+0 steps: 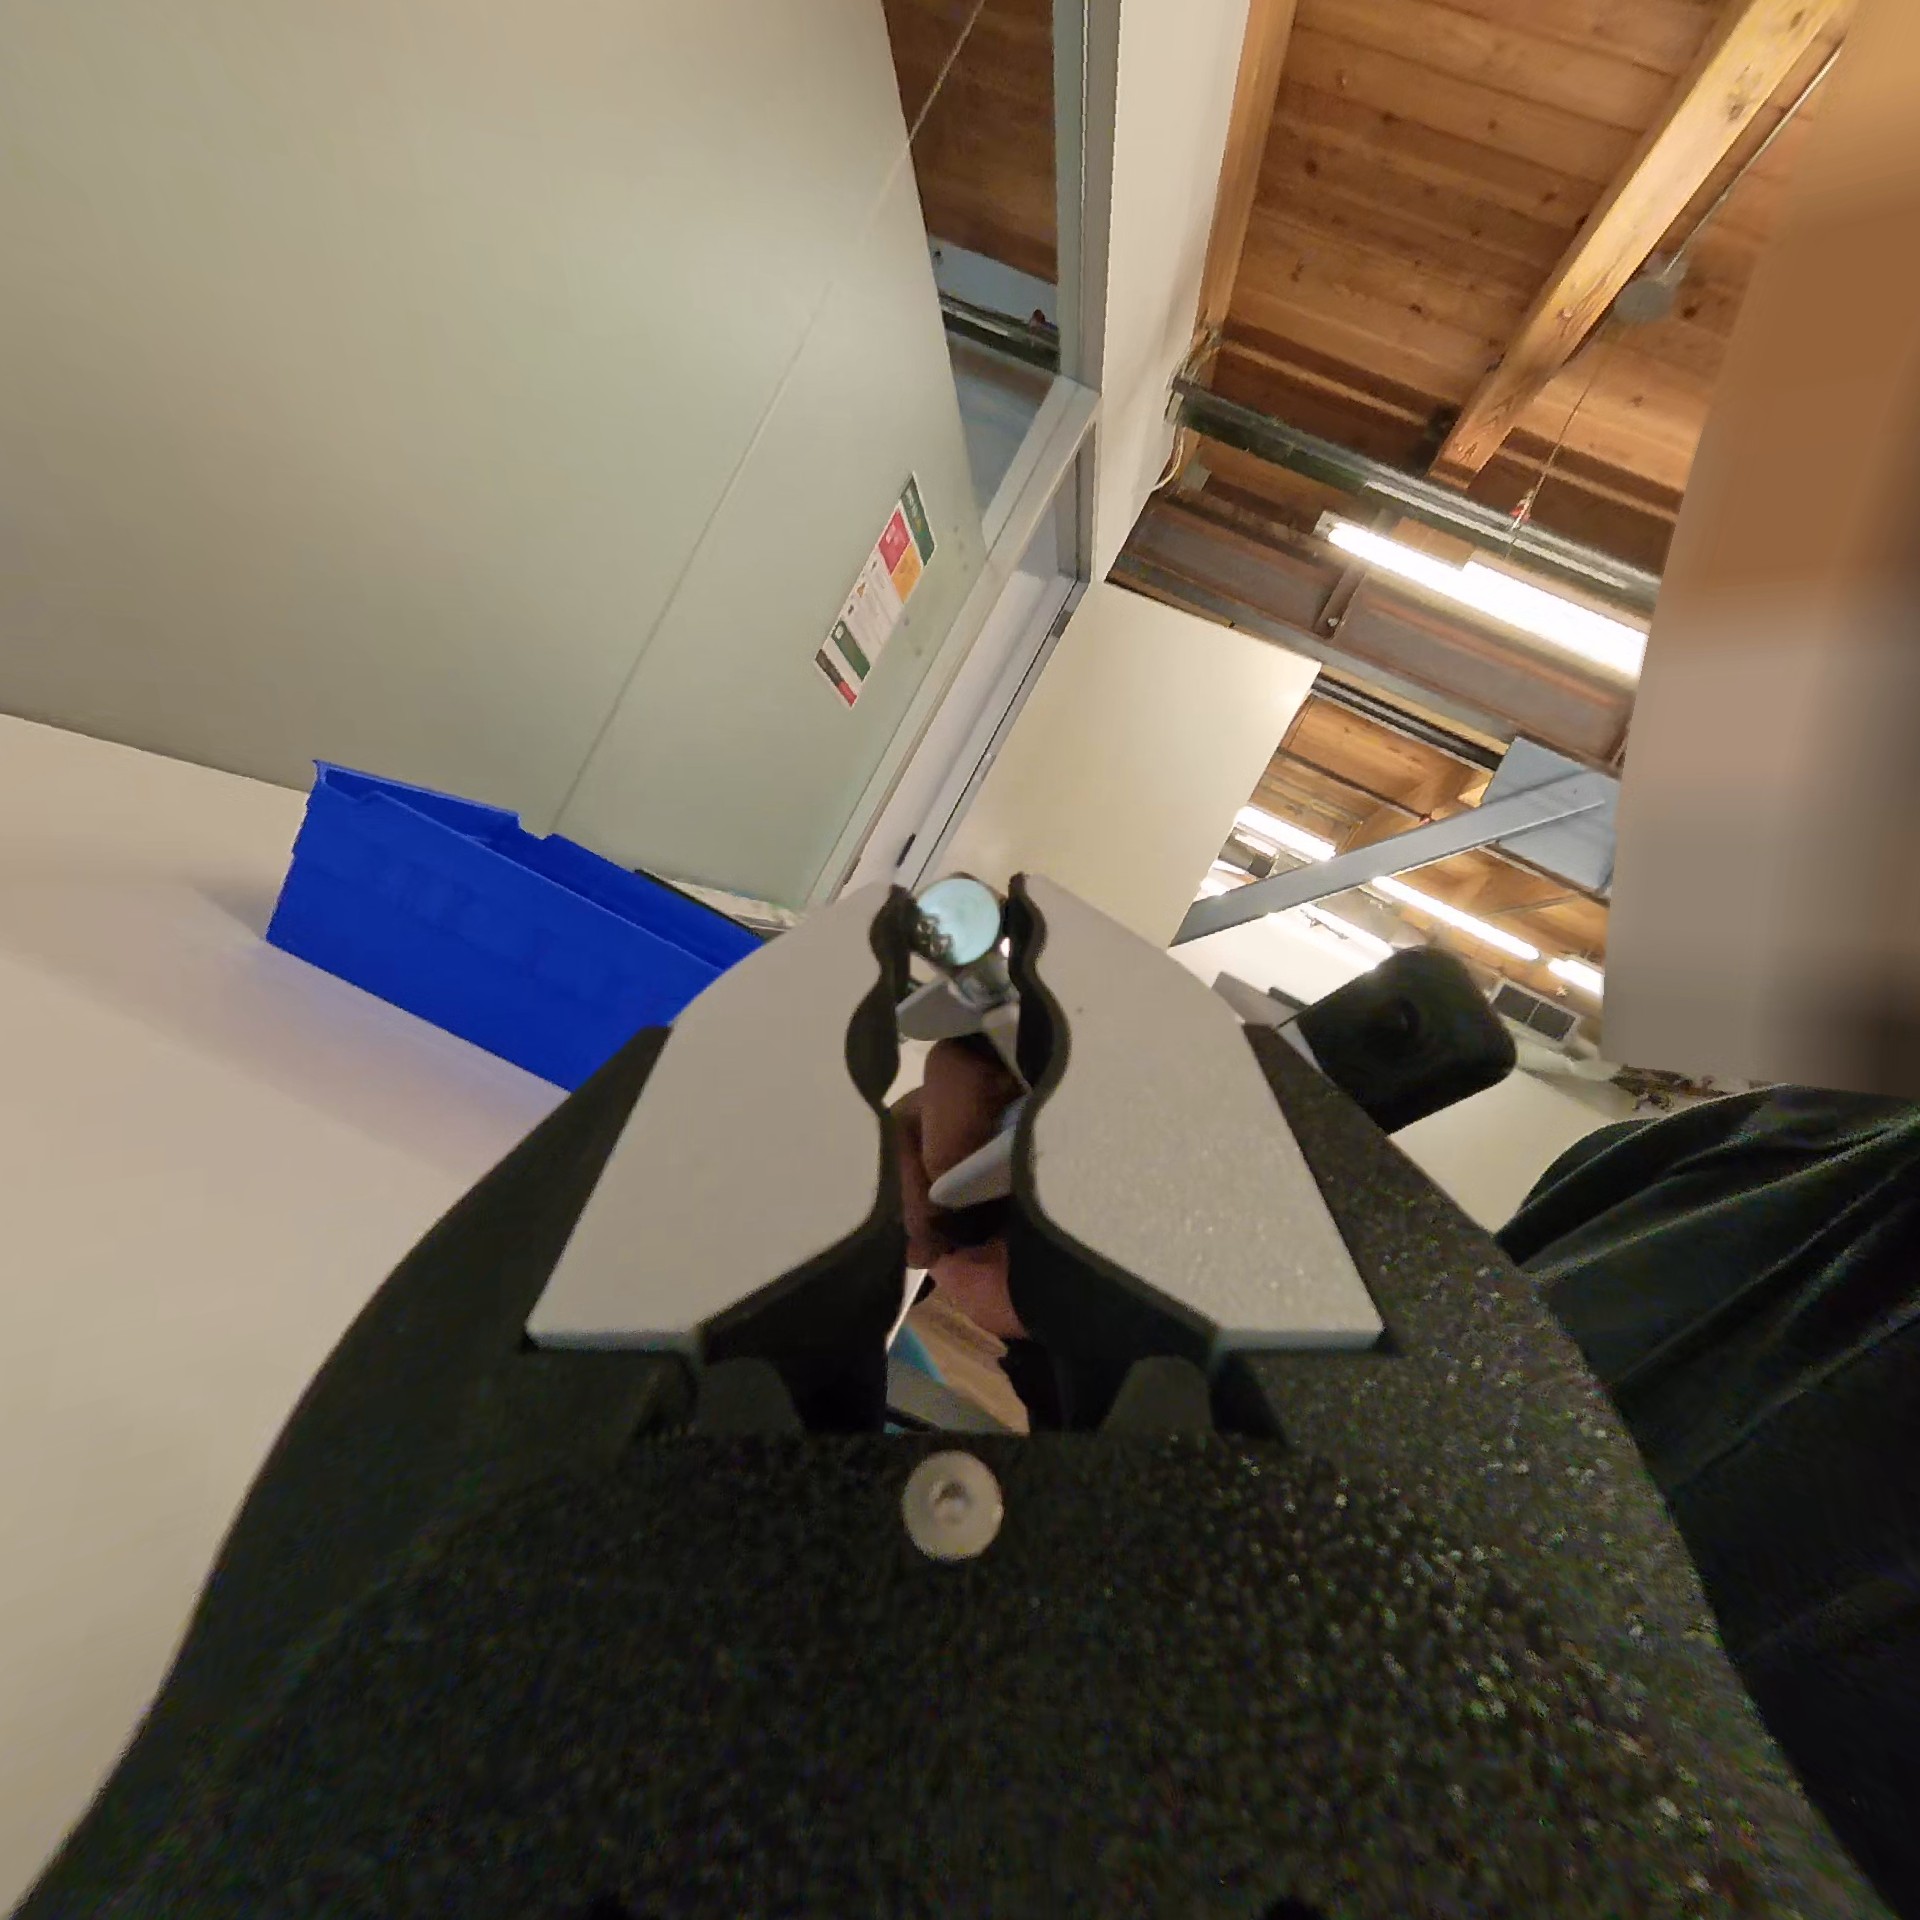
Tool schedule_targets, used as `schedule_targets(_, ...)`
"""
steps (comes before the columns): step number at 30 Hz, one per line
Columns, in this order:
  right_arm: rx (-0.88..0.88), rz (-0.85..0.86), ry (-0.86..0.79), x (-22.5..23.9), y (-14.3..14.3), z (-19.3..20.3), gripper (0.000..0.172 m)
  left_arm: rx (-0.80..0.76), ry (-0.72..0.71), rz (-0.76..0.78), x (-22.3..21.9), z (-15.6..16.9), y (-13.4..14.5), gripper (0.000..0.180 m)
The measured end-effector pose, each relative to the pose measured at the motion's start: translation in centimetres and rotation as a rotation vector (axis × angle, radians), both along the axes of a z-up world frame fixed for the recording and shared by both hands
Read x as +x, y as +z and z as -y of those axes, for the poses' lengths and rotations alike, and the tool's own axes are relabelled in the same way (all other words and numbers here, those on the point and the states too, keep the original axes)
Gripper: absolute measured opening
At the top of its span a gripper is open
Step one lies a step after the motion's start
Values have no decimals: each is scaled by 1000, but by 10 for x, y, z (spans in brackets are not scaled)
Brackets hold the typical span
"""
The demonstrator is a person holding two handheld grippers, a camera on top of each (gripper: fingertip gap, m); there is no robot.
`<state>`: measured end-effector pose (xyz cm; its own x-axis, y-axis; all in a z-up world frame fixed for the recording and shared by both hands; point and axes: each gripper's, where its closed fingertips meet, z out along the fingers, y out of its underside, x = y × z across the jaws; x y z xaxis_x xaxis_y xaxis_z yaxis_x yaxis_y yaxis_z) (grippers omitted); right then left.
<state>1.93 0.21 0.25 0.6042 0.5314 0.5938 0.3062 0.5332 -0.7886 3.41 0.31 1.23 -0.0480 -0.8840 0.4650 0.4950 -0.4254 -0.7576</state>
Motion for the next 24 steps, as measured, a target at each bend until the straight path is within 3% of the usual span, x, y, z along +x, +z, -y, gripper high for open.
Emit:
schedule_targets(3,-232,-110,72,0,-2,-3,18,32,25,-16,-1,1,0,17)
schedule_targets(7,-897,-496,403,-4,-6,-4,18,61,55,-20,-5,-2,-3,17)
schedule_targets(9,-989,-586,560,-3,-1,0,17,49,41,15,-7,0,1,17)
schedule_targets(11,-861,-527,569,-2,-1,3,26,27,39,21,-7,-2,1,17)
schedule_targets(15,-357,-191,267,1,-10,1,36,-35,5,32,-7,-4,0,17)
schedule_targets(18,-111,44,110,-2,-18,1,38,-68,-17,30,-5,-4,-1,17)
schedule_targets(21,-68,56,38,-1,-13,-3,36,-76,-36,7,0,-3,-3,17)
schedule_targets(24,-184,-48,73,1,-6,-3,18,-44,-24,-26,4,-1,-5,17)
